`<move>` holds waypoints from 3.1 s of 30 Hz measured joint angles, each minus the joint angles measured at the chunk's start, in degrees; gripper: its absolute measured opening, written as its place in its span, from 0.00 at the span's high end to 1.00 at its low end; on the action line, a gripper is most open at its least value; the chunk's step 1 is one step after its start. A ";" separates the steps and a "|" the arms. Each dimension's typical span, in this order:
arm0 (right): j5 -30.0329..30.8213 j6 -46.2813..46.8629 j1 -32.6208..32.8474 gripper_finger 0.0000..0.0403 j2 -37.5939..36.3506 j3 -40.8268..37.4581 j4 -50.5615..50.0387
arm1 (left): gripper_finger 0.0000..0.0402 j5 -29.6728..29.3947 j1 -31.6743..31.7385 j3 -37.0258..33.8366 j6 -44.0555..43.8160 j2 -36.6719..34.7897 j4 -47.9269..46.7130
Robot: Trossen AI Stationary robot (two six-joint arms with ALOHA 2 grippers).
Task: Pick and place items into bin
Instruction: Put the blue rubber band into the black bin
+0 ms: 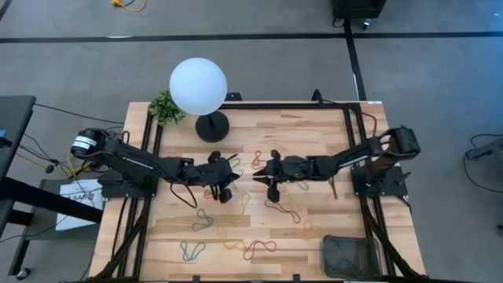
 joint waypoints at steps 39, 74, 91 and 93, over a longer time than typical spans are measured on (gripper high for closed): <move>4.55 -12.26 2.91 0.69 7.01 7.96 0.07 | 1.00 3.31 -2.59 0.15 0.59 -0.04 2.21; 4.43 -12.01 2.91 0.99 7.07 7.94 0.03 | 0.95 -6.03 -2.56 0.17 1.43 -0.09 -0.90; 4.77 3.92 -0.42 1.00 6.69 7.89 -8.62 | 0.77 -9.87 -2.85 0.17 -9.85 11.60 -4.24; 4.74 4.33 0.14 1.00 4.25 7.78 -12.52 | 0.77 -10.90 -3.38 0.17 -11.68 13.07 -5.67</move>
